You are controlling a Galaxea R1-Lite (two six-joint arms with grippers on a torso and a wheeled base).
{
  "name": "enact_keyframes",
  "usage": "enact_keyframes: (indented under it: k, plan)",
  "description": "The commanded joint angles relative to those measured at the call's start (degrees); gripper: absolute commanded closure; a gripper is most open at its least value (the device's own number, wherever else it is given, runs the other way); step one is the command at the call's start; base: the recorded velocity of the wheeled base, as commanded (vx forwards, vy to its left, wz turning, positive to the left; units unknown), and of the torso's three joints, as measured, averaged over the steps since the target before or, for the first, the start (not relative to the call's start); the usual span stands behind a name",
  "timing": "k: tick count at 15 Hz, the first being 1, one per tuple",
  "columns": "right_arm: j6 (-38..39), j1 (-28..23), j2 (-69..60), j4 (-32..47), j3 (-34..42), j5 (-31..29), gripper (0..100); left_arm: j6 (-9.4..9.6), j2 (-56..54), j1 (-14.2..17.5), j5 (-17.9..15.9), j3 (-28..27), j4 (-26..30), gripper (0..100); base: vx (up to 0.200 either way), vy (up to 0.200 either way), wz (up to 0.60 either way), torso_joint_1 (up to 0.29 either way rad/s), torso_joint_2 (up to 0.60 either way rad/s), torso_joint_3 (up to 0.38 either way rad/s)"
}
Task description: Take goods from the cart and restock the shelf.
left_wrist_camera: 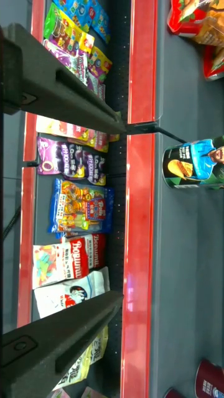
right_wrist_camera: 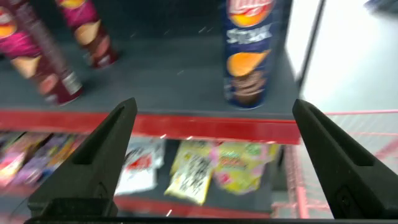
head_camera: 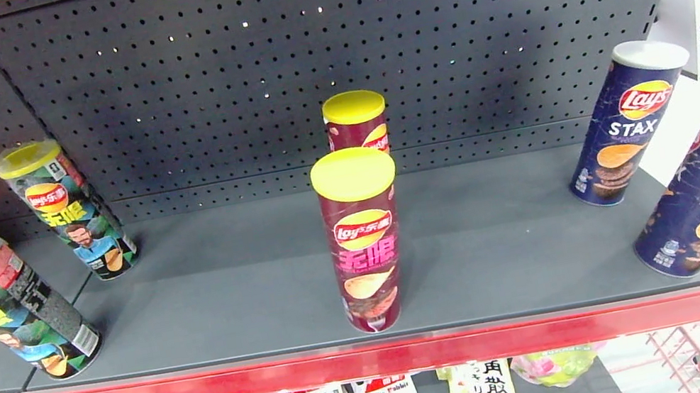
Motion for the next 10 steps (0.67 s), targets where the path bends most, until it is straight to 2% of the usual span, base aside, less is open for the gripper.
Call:
enact_keyframes:
  k: [1, 4, 10]
  plan:
    - [2.08, 17.79, 23.57, 4.82, -5.89, -1.17, 0, 0.00, -0.02, 0.02, 0.03, 0.00, -0.01, 0, 0.000, 0.000, 0.00, 0.000, 0.00, 0.000]
    - [6.74, 26.93, 36.58, 4.65, -7.92, -5.30, 0, 0.00, -0.02, 0.02, 0.03, 0.00, -0.01, 0, 0.000, 0.000, 0.00, 0.000, 0.00, 0.000]
    - [6.65, 26.67, 58.81, 2.89, -19.34, -5.74, 0, 0.00, -0.02, 0.02, -0.05, 0.00, -0.01, 0, 0.000, 0.000, 0.00, 0.000, 0.00, 0.000]
